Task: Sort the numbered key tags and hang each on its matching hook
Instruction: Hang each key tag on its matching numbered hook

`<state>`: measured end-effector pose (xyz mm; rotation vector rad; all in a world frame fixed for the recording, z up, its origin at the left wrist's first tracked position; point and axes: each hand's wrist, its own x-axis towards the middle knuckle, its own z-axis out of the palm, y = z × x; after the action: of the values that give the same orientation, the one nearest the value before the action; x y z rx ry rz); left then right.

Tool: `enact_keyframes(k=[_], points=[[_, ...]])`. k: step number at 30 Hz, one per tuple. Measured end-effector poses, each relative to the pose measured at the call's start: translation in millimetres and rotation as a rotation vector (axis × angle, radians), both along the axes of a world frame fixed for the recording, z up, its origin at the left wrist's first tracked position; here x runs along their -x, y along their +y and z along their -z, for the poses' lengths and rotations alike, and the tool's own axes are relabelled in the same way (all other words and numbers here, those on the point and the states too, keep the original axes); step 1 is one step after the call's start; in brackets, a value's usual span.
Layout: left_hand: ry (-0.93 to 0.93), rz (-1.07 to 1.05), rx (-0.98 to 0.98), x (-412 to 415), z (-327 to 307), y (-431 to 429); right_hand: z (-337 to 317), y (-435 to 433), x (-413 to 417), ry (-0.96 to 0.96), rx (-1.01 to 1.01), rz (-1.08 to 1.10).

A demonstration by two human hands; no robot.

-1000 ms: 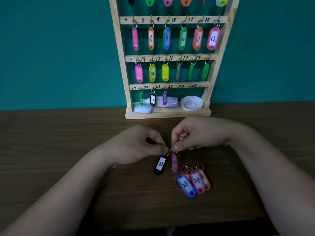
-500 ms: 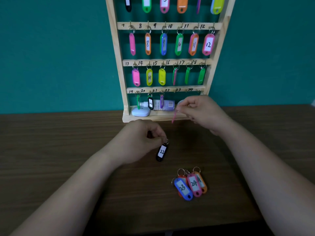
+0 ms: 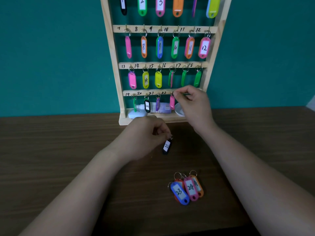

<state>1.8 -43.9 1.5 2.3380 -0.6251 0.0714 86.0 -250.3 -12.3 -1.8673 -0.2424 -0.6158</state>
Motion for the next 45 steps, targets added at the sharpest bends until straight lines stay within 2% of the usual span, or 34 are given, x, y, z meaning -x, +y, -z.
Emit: enact_keyframes(k=[9,13,23,26,31,34,41,45], points=[[-0.047,-0.007,-0.004,-8.7,-0.8,-13.6,1.8,3.2,-0.2,-0.003,0.093,0.105],[-0.059,-0.013,-0.009,-10.9,-0.1,-18.5,-2.9,4.8,-3.2,-0.034,0.056,0.113],[-0.094,-0.097,0.026,-14.7,0.3,-15.1,-1.2,3.5,-3.0,-0.070,0.145,0.168],[-0.121,-0.147,0.068,-15.8,-1.5,-11.2,-8.0,4.1,1.7,-0.044,0.113,0.094],[-0.157,-0.254,0.156,-20.1,-1.4,-2.9,-16.0,3.9,19.4,0.177,0.145,-0.310],[-0.155,-0.321,0.204,-23.6,0.8,1.3,-16.6,0.7,26.1,0.290,0.198,-0.431],[-0.139,-0.365,0.236,-24.8,5.3,3.2,-11.0,1.8,24.8,0.330,0.221,-0.453],[-0.101,-0.336,0.209,-21.8,6.2,3.3,-5.1,-2.1,17.6,0.252,0.176,-0.274]])
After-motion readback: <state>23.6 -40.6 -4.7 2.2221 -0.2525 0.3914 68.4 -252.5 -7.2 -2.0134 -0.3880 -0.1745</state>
